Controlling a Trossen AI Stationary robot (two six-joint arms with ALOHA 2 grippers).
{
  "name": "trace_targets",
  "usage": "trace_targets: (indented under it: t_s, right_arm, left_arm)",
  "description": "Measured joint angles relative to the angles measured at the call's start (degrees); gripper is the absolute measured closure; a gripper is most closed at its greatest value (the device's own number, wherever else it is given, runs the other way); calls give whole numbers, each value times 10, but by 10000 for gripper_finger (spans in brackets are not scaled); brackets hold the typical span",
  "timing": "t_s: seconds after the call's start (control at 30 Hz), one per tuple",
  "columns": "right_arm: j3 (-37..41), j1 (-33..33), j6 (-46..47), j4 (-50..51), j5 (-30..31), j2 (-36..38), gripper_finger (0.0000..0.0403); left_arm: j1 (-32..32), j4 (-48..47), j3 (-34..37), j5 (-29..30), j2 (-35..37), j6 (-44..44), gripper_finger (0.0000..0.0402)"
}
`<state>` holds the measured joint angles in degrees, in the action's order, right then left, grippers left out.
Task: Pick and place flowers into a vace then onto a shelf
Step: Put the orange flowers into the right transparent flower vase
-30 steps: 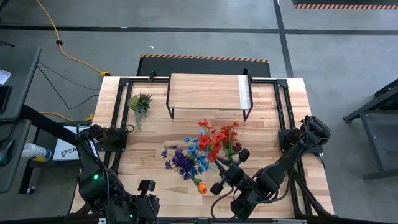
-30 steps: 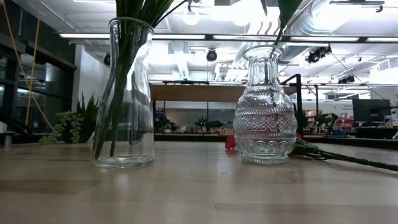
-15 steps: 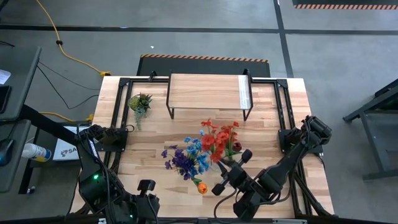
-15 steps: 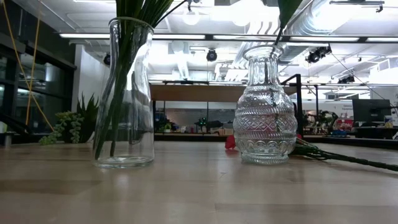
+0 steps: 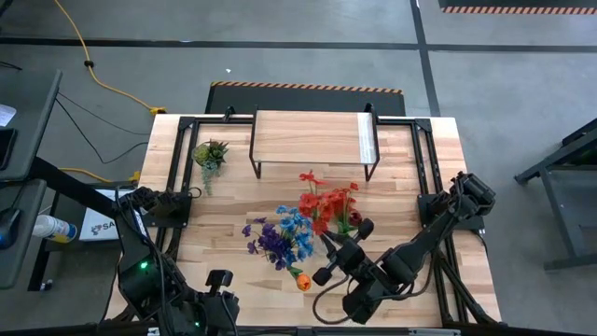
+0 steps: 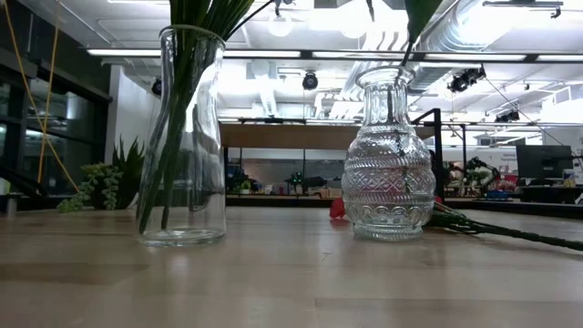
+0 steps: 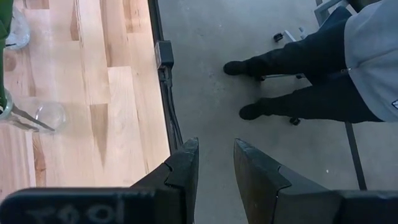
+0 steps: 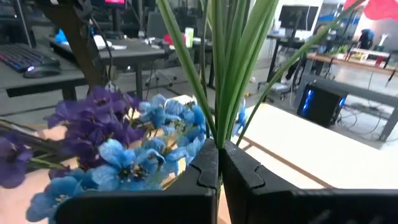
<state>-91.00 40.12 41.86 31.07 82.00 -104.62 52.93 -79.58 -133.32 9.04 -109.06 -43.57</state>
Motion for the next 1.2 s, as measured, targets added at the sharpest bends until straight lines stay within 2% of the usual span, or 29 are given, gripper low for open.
trace_targets:
  t_s: [0.33, 0.77, 0.93, 1.2]
  right_arm:
    - [0, -20, 47, 41, -42, 0, 403]
    - [0, 14, 32, 21, -26, 11, 403]
    - [0, 31, 16, 46, -7, 17, 403]
    - [0, 28, 44, 113, -17, 17, 403]
  left_arm:
    - [1, 0, 0, -9, 0, 0, 268]
    - [1, -1, 0, -9, 0, 0, 268]
    - [1, -1, 0, -9, 0, 0, 268]
    - [1, 0, 0, -9, 0, -3, 268]
